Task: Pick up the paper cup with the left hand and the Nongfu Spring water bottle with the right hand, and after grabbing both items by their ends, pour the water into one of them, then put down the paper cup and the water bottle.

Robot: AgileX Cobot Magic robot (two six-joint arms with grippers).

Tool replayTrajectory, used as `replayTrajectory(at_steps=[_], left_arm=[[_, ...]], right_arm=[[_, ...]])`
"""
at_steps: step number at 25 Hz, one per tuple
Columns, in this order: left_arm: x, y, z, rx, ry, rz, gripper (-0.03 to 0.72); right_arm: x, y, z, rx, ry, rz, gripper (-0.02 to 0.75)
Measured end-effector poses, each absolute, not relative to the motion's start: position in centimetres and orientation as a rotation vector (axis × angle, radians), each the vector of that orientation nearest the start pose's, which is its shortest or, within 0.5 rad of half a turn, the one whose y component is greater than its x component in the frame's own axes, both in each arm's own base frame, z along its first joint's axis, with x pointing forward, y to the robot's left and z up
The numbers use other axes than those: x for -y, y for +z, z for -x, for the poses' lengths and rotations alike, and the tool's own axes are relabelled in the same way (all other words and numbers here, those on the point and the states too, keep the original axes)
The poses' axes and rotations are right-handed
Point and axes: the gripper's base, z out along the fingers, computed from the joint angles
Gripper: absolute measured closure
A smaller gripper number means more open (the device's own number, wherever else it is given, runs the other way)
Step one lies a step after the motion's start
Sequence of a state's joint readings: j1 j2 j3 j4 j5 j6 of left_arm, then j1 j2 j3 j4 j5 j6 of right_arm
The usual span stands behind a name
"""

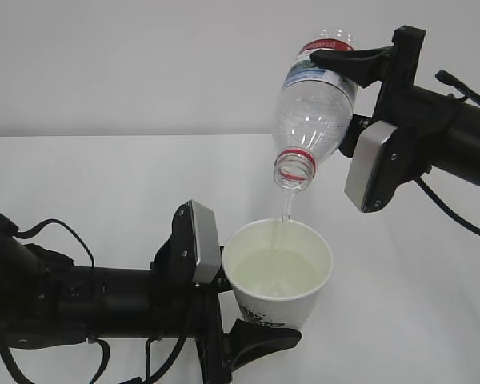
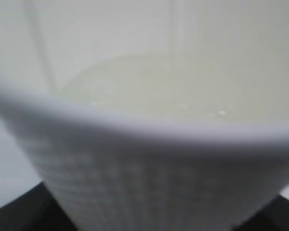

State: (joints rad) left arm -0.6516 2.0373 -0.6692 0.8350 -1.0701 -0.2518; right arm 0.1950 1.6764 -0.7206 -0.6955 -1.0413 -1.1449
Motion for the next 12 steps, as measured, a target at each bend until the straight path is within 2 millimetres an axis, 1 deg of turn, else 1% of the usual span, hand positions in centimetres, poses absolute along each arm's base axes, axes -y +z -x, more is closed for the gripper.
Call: replayTrajectory(at_steps=[12], left_arm=[[23.98, 9.7, -21.71, -1.541, -0.962, -1.259, 0.142]], right_arm=[[-11.16, 22.72, -30.7, -0.589, -0.642, 1.437, 0.262]])
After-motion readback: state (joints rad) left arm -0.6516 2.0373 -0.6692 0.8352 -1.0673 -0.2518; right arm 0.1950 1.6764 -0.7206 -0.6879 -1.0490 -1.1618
